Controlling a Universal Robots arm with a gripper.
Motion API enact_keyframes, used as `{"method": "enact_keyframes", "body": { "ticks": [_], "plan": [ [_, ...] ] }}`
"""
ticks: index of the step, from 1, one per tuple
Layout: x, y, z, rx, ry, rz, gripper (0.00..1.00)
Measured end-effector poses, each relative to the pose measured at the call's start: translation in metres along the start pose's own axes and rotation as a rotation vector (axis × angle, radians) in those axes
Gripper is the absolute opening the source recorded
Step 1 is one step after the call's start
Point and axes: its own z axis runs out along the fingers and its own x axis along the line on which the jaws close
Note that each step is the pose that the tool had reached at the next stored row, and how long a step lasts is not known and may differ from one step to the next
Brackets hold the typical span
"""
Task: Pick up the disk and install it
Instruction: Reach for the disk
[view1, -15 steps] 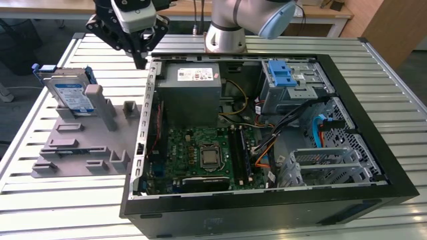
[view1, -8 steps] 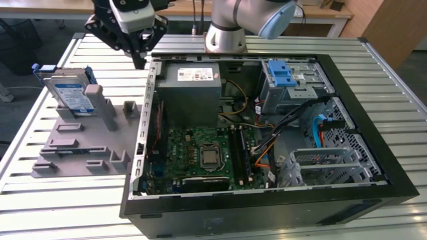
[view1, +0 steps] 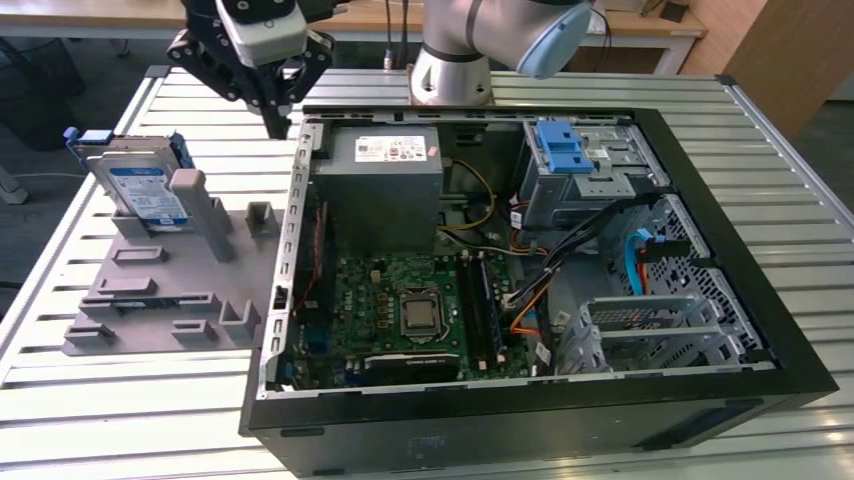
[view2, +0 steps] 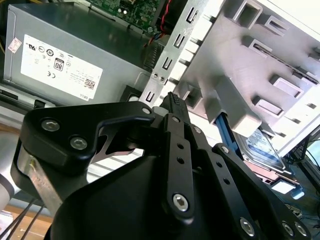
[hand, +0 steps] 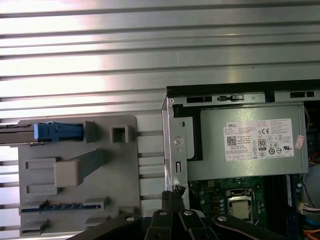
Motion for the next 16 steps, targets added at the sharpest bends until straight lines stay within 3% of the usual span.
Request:
{"method": "enact_keyframes", "body": {
  "ticks": [16],
  "plan": [
    [0.0035, -0.0003, 0.0006, 0.0000, 0.0000, 0.000, 0.11]
  ]
}}
